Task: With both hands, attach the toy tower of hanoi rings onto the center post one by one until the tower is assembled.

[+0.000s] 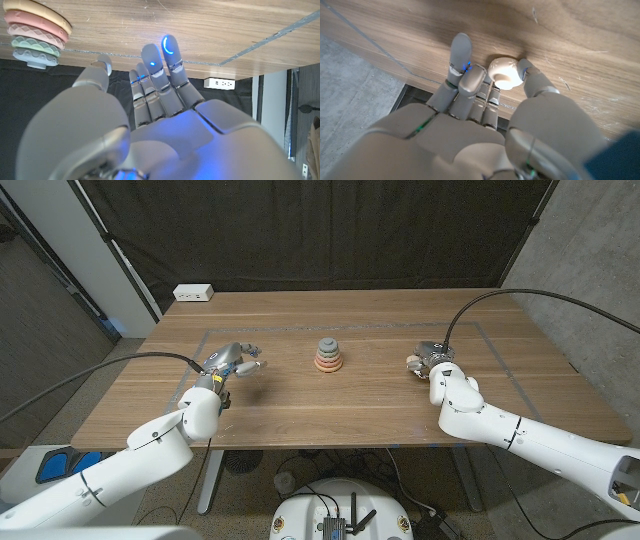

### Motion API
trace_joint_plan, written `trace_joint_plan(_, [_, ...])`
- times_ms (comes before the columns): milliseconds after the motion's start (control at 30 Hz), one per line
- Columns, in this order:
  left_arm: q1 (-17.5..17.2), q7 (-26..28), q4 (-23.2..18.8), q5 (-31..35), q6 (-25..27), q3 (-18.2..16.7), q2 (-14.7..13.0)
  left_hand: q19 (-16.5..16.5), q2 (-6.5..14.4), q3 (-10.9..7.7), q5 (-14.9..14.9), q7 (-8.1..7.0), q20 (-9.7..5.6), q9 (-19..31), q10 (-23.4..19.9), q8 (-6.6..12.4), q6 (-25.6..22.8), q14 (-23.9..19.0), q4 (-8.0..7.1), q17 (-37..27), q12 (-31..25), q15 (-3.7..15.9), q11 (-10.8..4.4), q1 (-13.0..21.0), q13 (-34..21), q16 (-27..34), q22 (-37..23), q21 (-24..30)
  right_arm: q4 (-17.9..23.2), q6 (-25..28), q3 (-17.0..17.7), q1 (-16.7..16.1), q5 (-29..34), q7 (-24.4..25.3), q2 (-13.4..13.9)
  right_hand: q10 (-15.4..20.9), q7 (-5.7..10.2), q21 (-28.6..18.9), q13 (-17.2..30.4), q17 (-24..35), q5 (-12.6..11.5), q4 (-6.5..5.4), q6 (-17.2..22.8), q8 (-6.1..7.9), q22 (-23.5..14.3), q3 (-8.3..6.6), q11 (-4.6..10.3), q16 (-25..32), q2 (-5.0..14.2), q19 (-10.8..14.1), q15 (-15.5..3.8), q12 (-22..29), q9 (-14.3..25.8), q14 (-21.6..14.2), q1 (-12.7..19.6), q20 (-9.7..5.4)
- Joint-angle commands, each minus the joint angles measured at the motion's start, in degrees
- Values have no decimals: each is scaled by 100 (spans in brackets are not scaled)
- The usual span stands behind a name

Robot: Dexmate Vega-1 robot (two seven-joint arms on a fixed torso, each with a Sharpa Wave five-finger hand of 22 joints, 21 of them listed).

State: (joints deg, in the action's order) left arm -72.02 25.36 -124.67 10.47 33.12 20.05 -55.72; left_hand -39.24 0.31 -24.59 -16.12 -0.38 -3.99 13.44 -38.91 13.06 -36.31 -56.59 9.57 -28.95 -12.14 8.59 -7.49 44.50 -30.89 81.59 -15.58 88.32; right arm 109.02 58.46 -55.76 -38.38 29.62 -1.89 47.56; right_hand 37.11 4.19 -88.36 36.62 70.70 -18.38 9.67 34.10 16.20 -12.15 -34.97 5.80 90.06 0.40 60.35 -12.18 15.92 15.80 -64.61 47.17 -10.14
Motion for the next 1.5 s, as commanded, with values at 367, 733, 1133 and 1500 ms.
trace_joint_plan(367, [198,-117,119,9,-82,130,11,-34,38,-62,-39,3,-788,30,-87,-16,-54,-38,-5,-10,3,399,-11,-49,-16,35,-8,20,486,-22,210,-103,87,127,185,517,46,-7,69,26,-12,36,203,74,-34,-36,398,17,12,101,-20,35,-3,-145,182,-239])
trace_joint_plan(733, [304,-187,203,-3,-84,224,44,-41,38,-81,-40,0,-789,33,-103,-17,-71,-38,0,-10,4,400,-9,-51,-22,41,-24,31,676,-15,267,-58,135,-44,246,578,61,9,98,25,-4,34,284,91,-38,-48,403,5,36,117,-20,22,-12,-207,262,-240])
trace_joint_plan(1133, [335,-190,172,12,-36,234,26,-39,37,-97,-39,-6,-788,36,-120,-19,-85,-43,1,-10,5,400,0,-58,-27,48,-13,21,967,-13,313,-22,195,-277,360,632,26,26,124,23,5,26,345,97,-38,-52,372,-10,49,125,-19,-3,-20,-244,325,-241])
trace_joint_plan(1500, [327,-130,205,-29,-116,192,58,-52,34,-113,-37,-11,-789,40,-145,-18,-106,-39,1,-5,2,400,-19,-68,-37,50,-25,33,1306,113,260,79,422,-590,458,696,22,32,139,23,13,15,397,102,-39,-50,366,-20,61,136,-20,-20,-26,-261,358,-242])
